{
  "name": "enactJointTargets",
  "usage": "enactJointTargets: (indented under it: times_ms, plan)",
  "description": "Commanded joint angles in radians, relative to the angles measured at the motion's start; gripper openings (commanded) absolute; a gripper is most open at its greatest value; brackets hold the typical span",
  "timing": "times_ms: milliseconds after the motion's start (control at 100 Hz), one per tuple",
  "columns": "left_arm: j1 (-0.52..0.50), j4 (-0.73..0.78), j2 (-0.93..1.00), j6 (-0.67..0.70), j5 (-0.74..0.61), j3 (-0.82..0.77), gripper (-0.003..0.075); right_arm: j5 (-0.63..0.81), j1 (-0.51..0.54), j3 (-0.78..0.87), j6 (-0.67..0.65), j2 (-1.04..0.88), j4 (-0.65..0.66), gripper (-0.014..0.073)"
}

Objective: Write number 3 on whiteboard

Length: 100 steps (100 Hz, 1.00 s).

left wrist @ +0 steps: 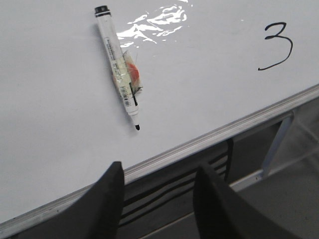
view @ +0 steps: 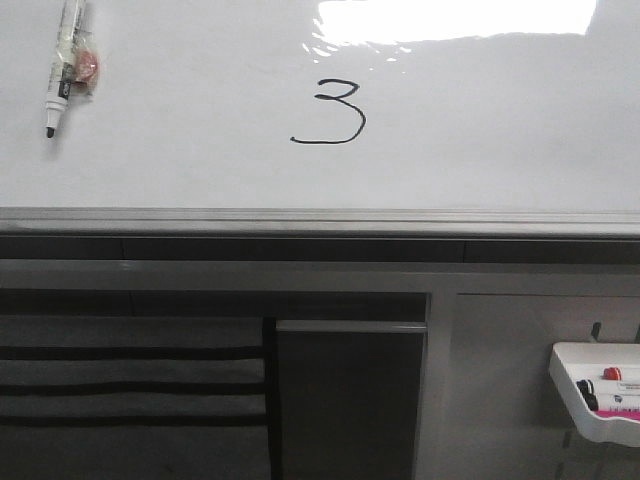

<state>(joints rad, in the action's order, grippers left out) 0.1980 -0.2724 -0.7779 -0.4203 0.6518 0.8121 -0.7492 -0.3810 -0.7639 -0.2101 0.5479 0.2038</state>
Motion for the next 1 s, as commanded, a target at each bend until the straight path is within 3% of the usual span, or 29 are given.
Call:
enactJointTargets:
  times_ms: [0,160,220,400,840,990]
  plan:
    - [-0.003,-0.005,0.118,0.039,-0.195,-0.083,0.0215,0.171,0.005,0.045,-0.005,-0.056,0.029,0.0104]
    - [-0.003,-0.005,0.265,0.039,-0.426,-0.275,0.0043,0.313,0.005,0.14,0.003,-0.148,0.029,-0.006]
    - [-0.003,-0.005,0.297,0.039,-0.495,-0.33,-0.0022,0.387,0.005,0.173,0.003,-0.168,0.032,-0.0069]
    - [-0.003,-0.042,0.316,0.043,-0.523,-0.42,-0.002,0.416,0.005,0.242,-0.022,-0.174,-0.03,-0.0069]
    - [-0.003,-0.042,0.316,0.043,-0.523,-0.535,-0.002,0.398,0.005,0.301,-0.022,-0.174,-0.03,-0.0069]
    - [-0.03,-0.042,0.472,0.043,-0.53,-0.594,-0.002,0.398,0.005,0.301,-0.022,-0.174,-0.03,-0.0069]
